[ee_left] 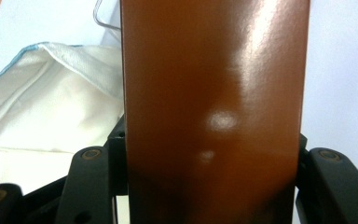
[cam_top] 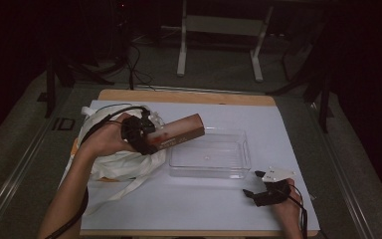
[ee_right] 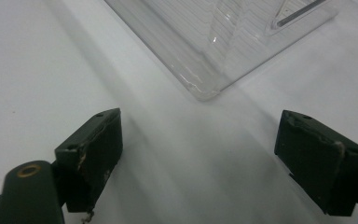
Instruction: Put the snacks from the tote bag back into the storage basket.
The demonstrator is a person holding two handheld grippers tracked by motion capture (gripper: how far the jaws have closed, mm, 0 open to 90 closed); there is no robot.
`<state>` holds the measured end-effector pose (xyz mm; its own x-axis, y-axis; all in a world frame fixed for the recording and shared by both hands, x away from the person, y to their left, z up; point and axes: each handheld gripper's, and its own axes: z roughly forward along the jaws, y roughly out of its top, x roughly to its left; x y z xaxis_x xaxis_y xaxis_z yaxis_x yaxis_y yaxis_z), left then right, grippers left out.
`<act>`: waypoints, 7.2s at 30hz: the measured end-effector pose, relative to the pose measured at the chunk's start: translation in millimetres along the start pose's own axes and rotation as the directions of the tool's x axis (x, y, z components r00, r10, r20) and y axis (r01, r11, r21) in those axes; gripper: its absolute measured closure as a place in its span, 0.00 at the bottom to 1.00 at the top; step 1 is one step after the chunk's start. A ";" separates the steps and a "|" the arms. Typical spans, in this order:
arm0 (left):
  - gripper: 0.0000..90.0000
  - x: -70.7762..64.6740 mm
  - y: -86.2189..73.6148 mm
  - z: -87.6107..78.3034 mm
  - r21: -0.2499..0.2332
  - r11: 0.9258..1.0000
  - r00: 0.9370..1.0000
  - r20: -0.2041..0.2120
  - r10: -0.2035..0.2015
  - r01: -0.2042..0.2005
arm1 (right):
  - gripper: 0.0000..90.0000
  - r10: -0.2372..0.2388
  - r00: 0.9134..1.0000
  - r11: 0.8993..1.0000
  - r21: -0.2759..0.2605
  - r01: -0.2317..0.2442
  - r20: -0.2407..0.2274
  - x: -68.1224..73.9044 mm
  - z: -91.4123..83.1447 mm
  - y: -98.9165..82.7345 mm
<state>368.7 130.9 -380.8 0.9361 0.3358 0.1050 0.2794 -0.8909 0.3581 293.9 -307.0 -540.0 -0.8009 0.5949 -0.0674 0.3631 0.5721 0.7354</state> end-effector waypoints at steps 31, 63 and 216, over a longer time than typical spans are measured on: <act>0.49 -2.8 22.7 10.8 0.004 0.999 0.999 0.019 0.042 -0.042 | 0.17 0.001 1.000 1.000 0.000 -0.001 -0.002 -0.1 0.1 0.0; 0.49 -6.9 43.0 30.5 0.047 0.995 0.995 0.048 0.088 -0.090 | 0.17 0.002 1.000 1.000 0.001 -0.002 -0.004 0.0 0.1 0.0; 0.42 -17.0 87.6 72.4 0.069 0.970 0.946 0.244 0.212 -0.235 | 0.17 -0.001 1.000 1.000 0.003 0.001 -0.005 -0.1 0.2 0.0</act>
<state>392.7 25.0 -418.4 0.9972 0.0542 -0.0515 0.0657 -0.9638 0.2584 294.1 -306.9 -540.1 -0.8039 0.5912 -0.0647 0.3633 0.5744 0.7336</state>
